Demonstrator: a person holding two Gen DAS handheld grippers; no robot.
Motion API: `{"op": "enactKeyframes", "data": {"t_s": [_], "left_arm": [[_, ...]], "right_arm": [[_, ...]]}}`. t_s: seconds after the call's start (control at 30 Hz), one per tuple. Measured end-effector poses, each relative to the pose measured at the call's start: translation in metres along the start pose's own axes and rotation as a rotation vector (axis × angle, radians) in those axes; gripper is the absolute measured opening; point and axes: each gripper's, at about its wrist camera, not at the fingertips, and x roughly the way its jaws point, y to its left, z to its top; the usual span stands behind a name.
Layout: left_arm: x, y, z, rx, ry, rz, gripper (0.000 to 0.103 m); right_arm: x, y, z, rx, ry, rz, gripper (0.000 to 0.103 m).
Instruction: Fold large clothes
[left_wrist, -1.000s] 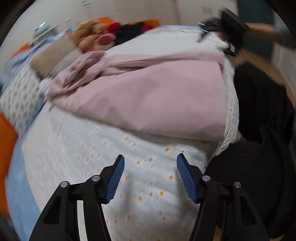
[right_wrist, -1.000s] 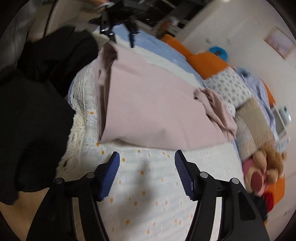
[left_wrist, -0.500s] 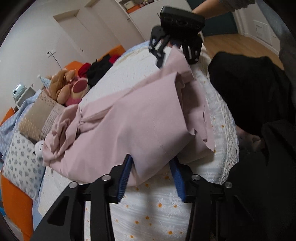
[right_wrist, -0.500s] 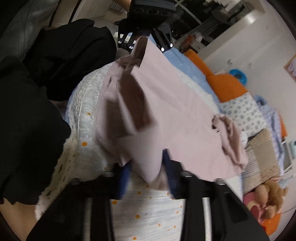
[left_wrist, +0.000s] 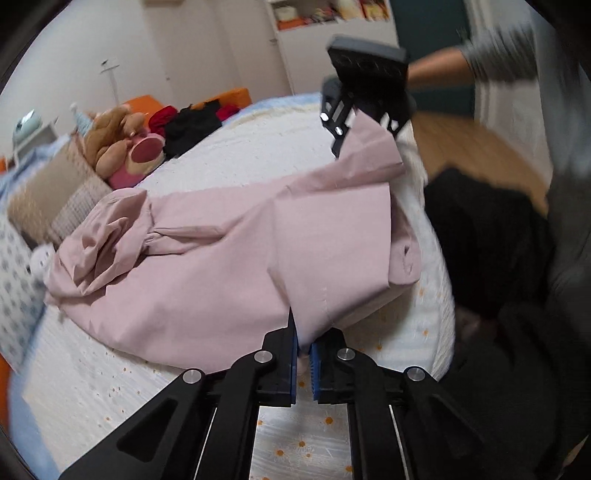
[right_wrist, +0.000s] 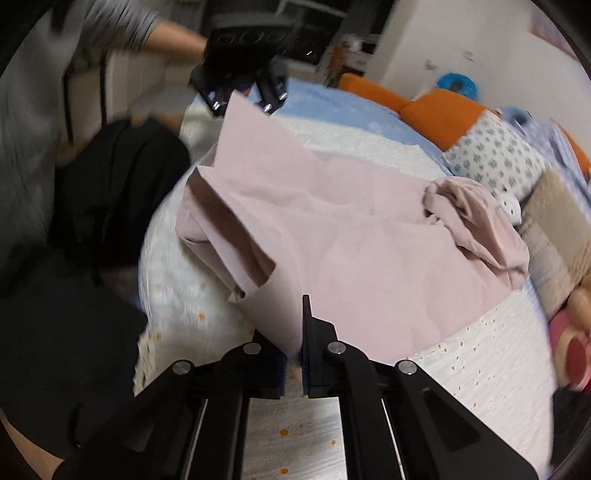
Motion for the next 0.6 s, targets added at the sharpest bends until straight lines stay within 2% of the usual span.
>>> {"op": "enactKeyframes", "data": {"t_s": [0.13,0.2,0.33,0.37,0.47,0.5,0.6], "left_arm": [[-0.028,0.044,0.014,-0.144,-0.079,-0.066,0.010],[-0.037,0.070,0.019,-0.211,-0.117,-0.098,0.010],[-0.041,0.140,0.028,-0.352,-0.198,-0.130,0.010],[-0.038,0.160,0.028,-0.400,-0.221,-0.143,0.010],[-0.020,0.216,0.022,-0.528,-0.258,-0.158,0.010],[-0.010,0.233,0.018,-0.565,-0.260,-0.151,0.010],[0.016,0.265,0.004,-0.644,-0.239,-0.132,0.010]], "right_arm": [[-0.020,-0.036,0.014,0.142,-0.071,0.066,0.004],[-0.030,-0.068,0.022,0.246,-0.123,0.128,0.004],[-0.034,-0.138,0.031,0.450,-0.180,0.152,0.004],[-0.029,-0.163,0.031,0.519,-0.180,0.179,0.004],[-0.004,-0.217,0.030,0.634,-0.119,0.168,0.004],[0.005,-0.231,0.029,0.663,-0.099,0.156,0.004],[0.039,-0.272,0.017,0.786,-0.046,0.206,0.004]]}}
